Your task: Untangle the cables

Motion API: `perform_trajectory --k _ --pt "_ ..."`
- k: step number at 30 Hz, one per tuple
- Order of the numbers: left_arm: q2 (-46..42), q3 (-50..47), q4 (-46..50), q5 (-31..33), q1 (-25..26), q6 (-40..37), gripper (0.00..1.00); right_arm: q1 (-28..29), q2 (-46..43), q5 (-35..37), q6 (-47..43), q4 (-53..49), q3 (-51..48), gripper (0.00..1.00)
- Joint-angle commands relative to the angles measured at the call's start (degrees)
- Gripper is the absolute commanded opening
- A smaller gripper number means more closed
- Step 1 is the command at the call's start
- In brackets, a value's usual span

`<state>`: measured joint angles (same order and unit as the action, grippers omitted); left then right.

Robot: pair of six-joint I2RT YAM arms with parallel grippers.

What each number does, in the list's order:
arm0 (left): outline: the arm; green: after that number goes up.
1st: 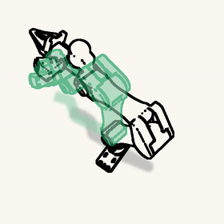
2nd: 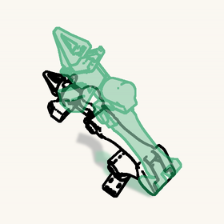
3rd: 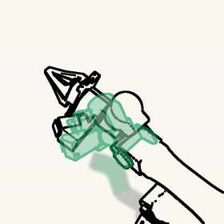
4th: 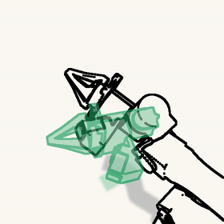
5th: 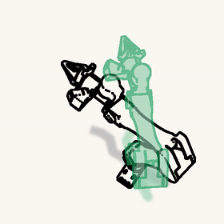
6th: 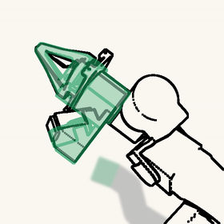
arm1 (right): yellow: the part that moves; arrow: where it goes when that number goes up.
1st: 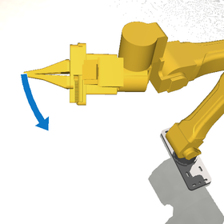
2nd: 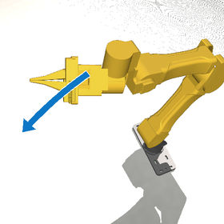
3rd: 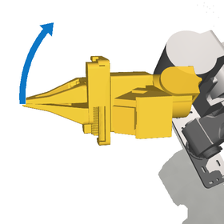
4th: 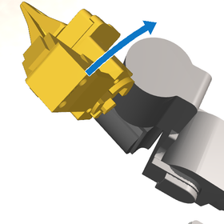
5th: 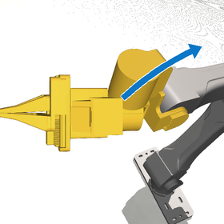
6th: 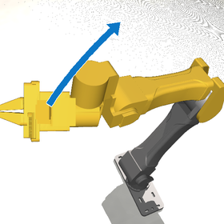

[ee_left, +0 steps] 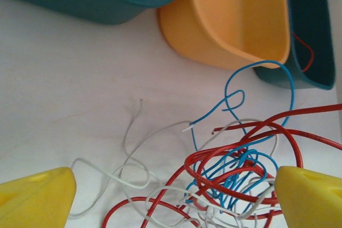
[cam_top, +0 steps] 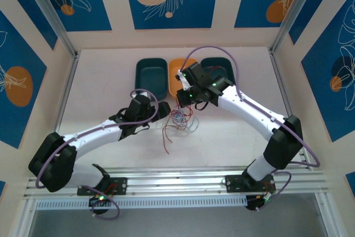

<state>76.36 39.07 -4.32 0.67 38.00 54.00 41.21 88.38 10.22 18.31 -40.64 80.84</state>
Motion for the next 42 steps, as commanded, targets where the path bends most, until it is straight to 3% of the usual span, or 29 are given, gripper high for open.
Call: perform_trajectory --k 1,8,19,27,31,36,42 --pt "0.2 1.28 -5.07 -3.22 -0.31 -4.06 0.92 -0.34 -3.73 -1.76 1.37 -1.17 0.2 0.0" --pt "2.18 2.53 -10.06 -7.52 0.89 -9.4 0.86 -0.8 -6.95 -3.18 2.1 -1.9 0.12 0.0" --pt "6.65 6.11 -9.61 -9.85 3.19 -13.2 0.77 -2.31 -10.38 -6.32 4.85 -0.78 -0.74 0.0" --pt "4.3 3.34 -8.41 -7.71 3.4 -12.17 0.52 -3.23 -11.75 -7.42 6.28 -0.93 -2.0 0.0" --pt "3.31 1.77 -8.98 -8.02 3.39 -11.31 0.52 -3.55 -12.32 -8.67 7.22 -0.69 -2.83 0.0" --pt "2.41 1.23 -10.1 -9.01 4.43 -12.37 0.62 -3.59 -12.93 -8.74 8.07 -0.45 -3.54 0.0" --pt "2.85 1.62 -11.68 -8.75 5.68 -13.3 0.67 -3.68 -14.65 -7.92 8.15 -0.59 -3.8 0.0"
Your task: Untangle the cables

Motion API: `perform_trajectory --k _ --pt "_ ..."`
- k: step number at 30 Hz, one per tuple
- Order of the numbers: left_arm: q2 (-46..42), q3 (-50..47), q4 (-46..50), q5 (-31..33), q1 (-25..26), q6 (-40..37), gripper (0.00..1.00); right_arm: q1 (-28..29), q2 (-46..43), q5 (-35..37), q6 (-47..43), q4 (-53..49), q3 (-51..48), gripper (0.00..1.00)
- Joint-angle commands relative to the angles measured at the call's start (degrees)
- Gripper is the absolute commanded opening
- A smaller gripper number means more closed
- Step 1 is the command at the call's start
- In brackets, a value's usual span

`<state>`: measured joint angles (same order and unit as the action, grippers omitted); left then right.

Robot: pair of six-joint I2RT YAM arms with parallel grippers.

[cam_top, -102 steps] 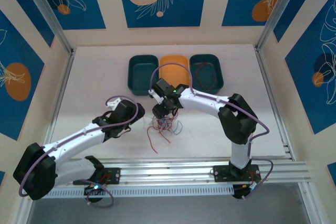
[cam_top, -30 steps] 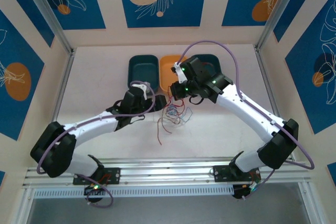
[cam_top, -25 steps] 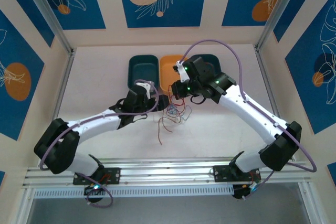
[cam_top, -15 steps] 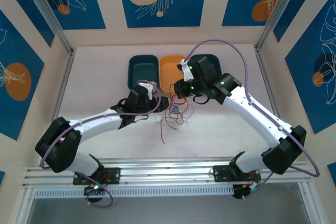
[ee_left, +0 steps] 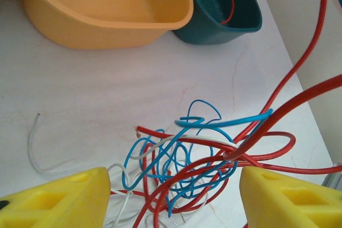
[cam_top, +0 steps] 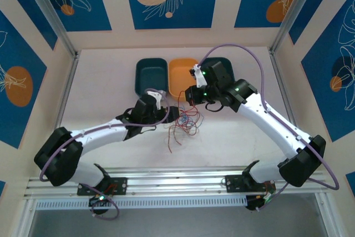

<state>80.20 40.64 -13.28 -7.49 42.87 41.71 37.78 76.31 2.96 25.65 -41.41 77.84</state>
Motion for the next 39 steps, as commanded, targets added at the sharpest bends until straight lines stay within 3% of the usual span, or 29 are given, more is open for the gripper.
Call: perform_trajectory --k 1,8,16,21,29,39 --pt "-0.93 -0.04 -3.1 -0.6 0.89 -1.1 0.68 -0.23 -3.03 -0.59 0.81 0.23 -0.88 0.0" --pt "1.5 0.7 -5.34 -0.33 1.77 -1.56 0.81 0.21 -6.62 -1.55 1.16 1.5 -1.09 0.0" --pt "4.03 0.31 -8.95 -0.75 2.38 -0.07 0.82 1.41 -8.46 -0.81 1.33 0.95 0.54 0.0" --pt "3.59 -0.45 -7.16 -0.31 2.39 -0.96 0.79 2.35 -8.99 -0.09 1.94 1.47 1.41 0.0" --pt "0.5 -5.95 -7.63 3.5 2.14 -1.45 0.64 3.44 -11.39 1.88 2.63 2.59 2.71 0.0" --pt "0.79 -10.37 -8.17 5.43 1.8 -1.51 0.62 3.69 -12.6 2.9 3.99 3.93 3.82 0.0"
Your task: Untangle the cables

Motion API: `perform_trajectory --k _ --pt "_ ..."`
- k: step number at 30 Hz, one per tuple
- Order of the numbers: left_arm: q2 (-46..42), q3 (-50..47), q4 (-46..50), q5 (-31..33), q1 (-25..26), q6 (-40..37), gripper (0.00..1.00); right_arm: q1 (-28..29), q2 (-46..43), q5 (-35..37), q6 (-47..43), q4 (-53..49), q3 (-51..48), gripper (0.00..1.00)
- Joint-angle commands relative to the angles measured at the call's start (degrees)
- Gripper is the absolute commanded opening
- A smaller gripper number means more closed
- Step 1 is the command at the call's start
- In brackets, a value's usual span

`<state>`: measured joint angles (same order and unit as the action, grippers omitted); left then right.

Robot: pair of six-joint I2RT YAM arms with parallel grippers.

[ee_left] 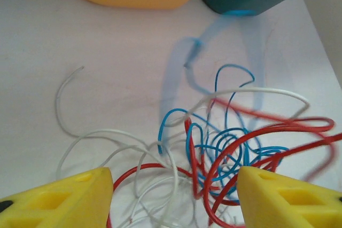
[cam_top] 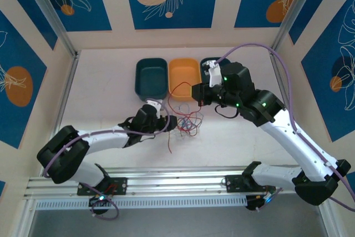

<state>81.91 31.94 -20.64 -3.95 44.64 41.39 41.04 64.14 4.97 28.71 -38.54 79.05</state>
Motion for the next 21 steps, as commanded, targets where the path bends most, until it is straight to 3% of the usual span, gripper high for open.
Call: perform_trajectory --k 1,14,17,20,21 --pt "-1.2 -2.25 -0.72 2.16 -0.14 -1.16 0.62 0.45 -0.29 0.82 0.6 0.53 3.45 0.0" --pt "-12.91 -4.43 7.29 6.76 -0.81 -7.07 0.69 0.93 1.42 4.17 -3.22 -4.35 13.42 0.0" --pt "-15.83 -4.38 8.53 8.56 -0.83 -7.14 0.81 1.39 1.95 4.98 -4.81 -5.95 16.57 0.0" --pt "-18.12 -3.83 9.3 10.1 -0.81 -7.8 1.0 1.85 2.39 5.9 -6.15 -6.79 18.91 0.0" --pt "-18.8 -3.76 9.37 10.36 -0.84 -8.19 1.0 1.94 2.65 6.18 -6.49 -6.99 19.67 0.0"
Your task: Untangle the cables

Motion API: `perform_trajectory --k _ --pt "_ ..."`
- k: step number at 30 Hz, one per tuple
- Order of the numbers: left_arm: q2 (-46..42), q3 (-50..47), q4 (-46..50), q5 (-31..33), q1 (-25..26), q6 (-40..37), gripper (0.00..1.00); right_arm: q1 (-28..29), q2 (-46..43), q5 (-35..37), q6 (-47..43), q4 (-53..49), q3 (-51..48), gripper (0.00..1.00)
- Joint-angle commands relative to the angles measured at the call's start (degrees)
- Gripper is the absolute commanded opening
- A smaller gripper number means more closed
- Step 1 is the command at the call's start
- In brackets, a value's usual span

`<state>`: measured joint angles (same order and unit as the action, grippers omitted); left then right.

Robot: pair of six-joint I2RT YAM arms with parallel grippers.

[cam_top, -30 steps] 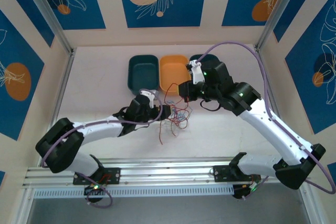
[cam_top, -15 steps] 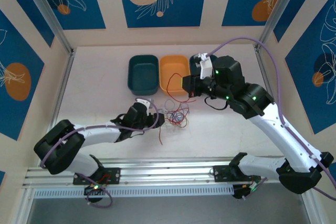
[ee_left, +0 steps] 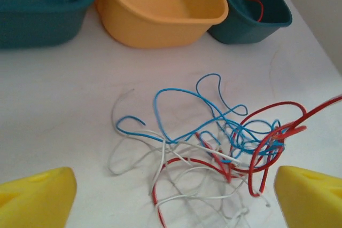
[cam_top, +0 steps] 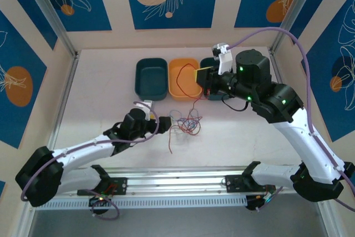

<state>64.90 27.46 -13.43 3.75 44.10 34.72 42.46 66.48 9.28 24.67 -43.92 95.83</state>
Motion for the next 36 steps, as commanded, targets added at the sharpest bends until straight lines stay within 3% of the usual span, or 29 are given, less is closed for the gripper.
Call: perform_trajectory --k 1,8,17,22,36 --pt "-2.26 0.96 2.18 2.91 -0.26 -2.1 1.0 0.61 0.5 1.98 -2.74 -1.67 3.5 0.0" --pt "-1.93 2.91 -1.01 2.93 -0.24 -6.15 1.0 2.34 2.45 3.08 -5.75 -0.63 7.63 0.0" --pt "-0.53 1.4 -6.41 4.35 -0.28 -3.86 1.0 1.36 7.58 10.85 -8.91 -1.45 14.08 0.0" --pt "-3.66 -0.11 -4.88 6.75 -0.27 -3.87 1.0 -2.68 12.46 12.84 -10.15 -2.72 18.02 0.0" --pt "-15.91 -3.36 3.87 12.21 -0.27 -4.62 1.0 -19.64 26.29 5.76 -11.67 -1.85 27.74 0.0"
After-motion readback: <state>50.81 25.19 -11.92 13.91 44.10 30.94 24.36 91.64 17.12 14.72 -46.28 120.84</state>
